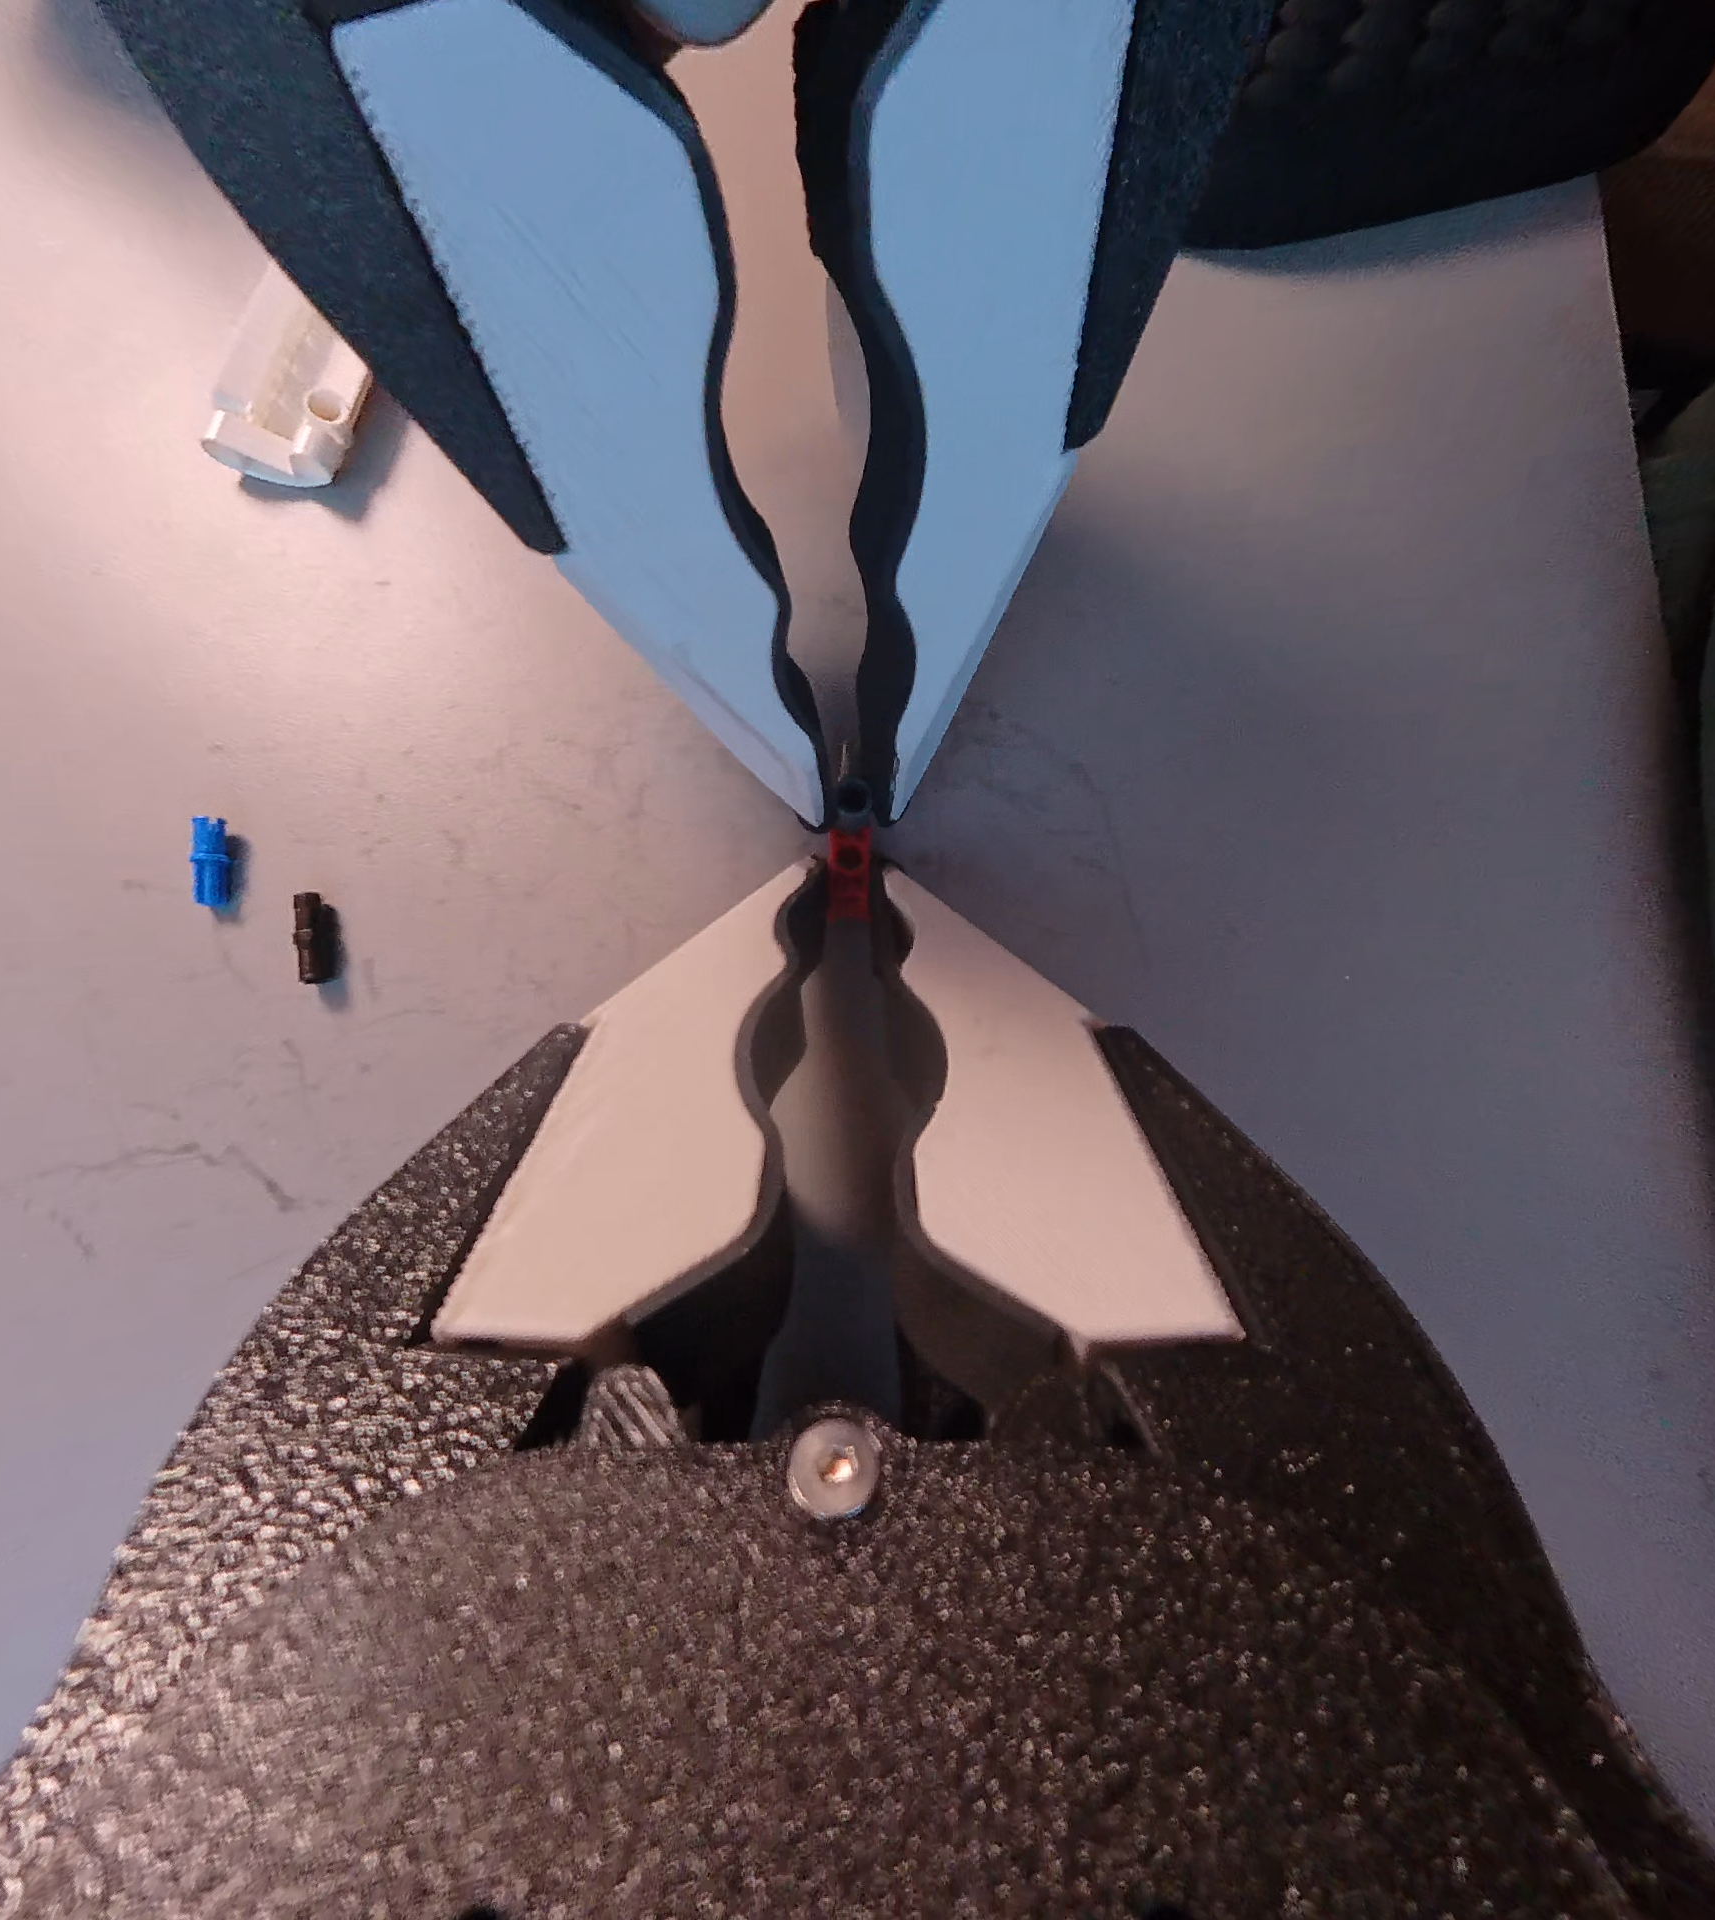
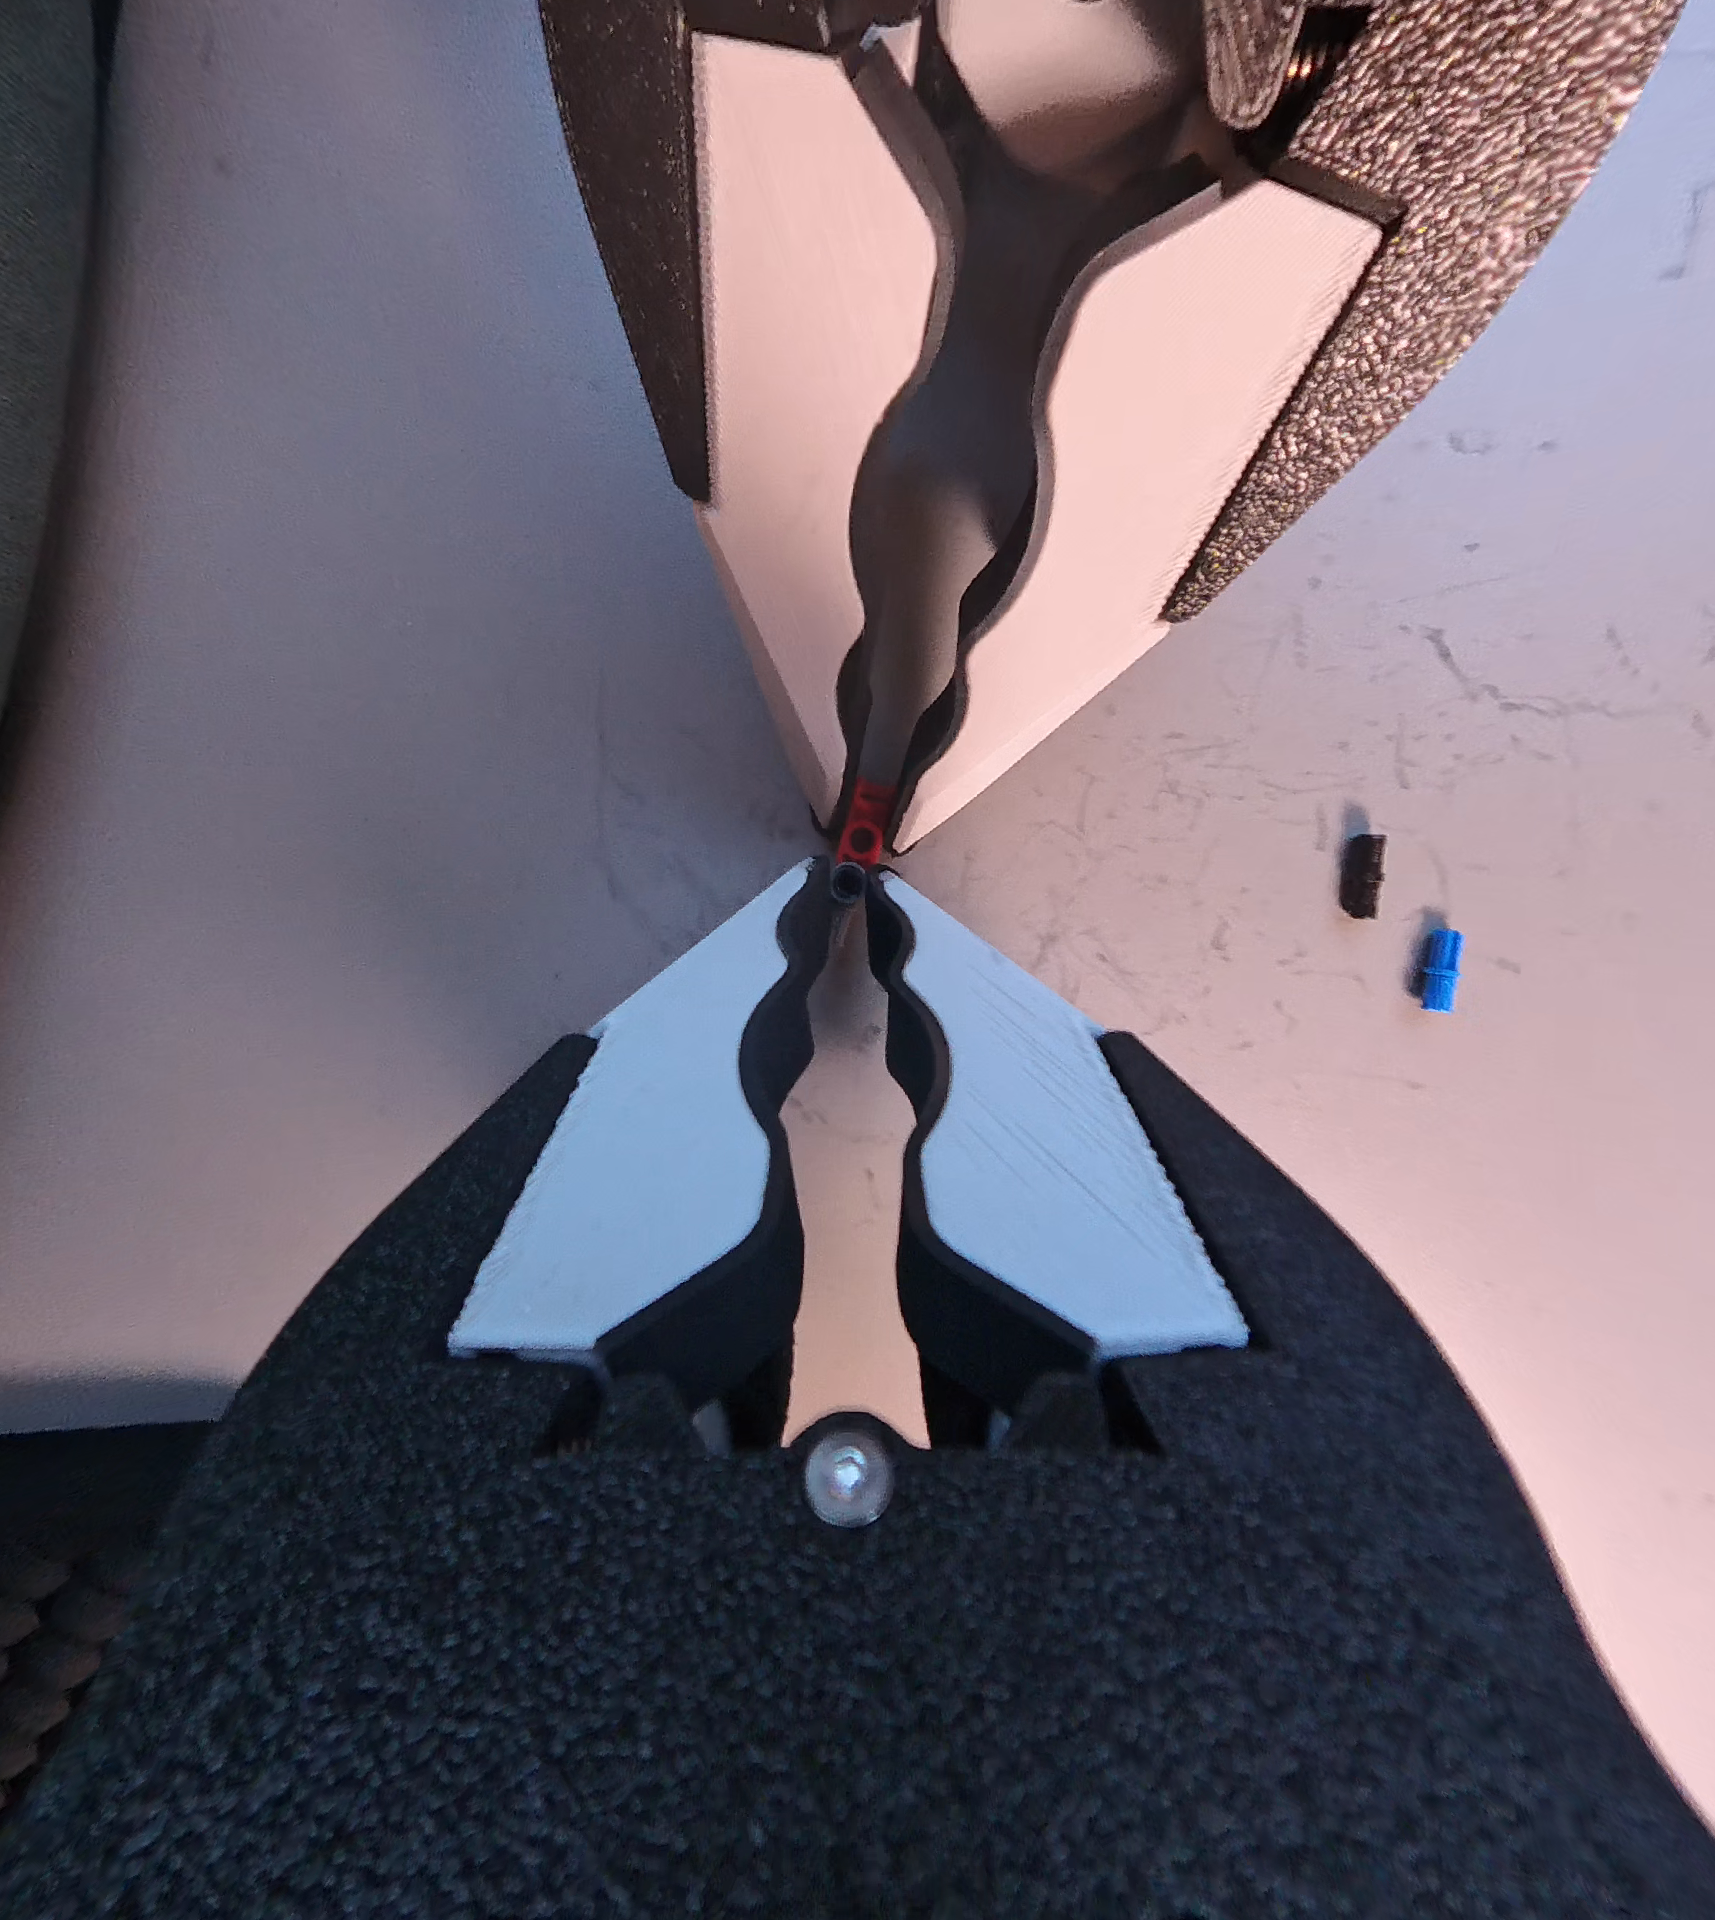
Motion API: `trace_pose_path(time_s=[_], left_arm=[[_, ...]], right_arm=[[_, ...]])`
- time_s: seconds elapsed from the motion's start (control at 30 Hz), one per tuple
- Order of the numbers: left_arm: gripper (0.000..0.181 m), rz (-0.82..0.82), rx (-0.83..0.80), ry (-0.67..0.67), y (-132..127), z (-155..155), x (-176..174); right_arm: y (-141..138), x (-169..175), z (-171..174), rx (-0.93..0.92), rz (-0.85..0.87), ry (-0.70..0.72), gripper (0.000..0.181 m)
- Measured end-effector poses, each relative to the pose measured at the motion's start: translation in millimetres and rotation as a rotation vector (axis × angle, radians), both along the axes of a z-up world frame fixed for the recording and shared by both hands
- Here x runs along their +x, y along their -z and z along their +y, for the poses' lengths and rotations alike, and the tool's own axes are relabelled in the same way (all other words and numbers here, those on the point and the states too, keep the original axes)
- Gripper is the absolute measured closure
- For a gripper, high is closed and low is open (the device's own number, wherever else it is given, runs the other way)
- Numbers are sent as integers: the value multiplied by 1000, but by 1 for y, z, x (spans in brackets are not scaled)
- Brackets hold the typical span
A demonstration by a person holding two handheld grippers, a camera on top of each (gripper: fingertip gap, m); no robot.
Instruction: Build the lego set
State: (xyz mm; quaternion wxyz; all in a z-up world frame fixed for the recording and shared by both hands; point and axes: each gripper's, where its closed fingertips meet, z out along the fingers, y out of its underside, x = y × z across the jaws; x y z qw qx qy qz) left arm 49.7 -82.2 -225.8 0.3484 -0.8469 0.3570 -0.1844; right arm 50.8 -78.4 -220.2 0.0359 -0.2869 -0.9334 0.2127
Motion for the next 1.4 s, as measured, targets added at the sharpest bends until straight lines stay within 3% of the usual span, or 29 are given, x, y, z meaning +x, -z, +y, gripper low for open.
trace_pose_path(time_s=[0.03,0.2,0.23,0.3,0.4,0.6,0.77,1.17,1.4], left_arm=[[174,1,1,-2,0,0,0],[174,10,9,-8,0,0,0],[174,8,7,-13,0,0,0],[174,3,2,-27,0,1,0],[174,4,2,-37,0,1,0],[174,10,8,-46,0,3,0],[174,8,4,-57,0,3,0],[174,5,0,-61,0,4,0],[174,8,7,-8,0,0,1]], right_arm=[[0,0,0,3,5,9,175],[0,-2,2,62,109,75,173],[0,-3,4,78,130,98,164],[-5,-3,4,45,160,187,152],[-7,2,8,21,215,309,151],[3,-2,6,-24,302,496,169],[4,-3,6,-47,315,569,172],[-1,1,9,-57,334,582,173],[0,3,5,-3,311,244,177]])
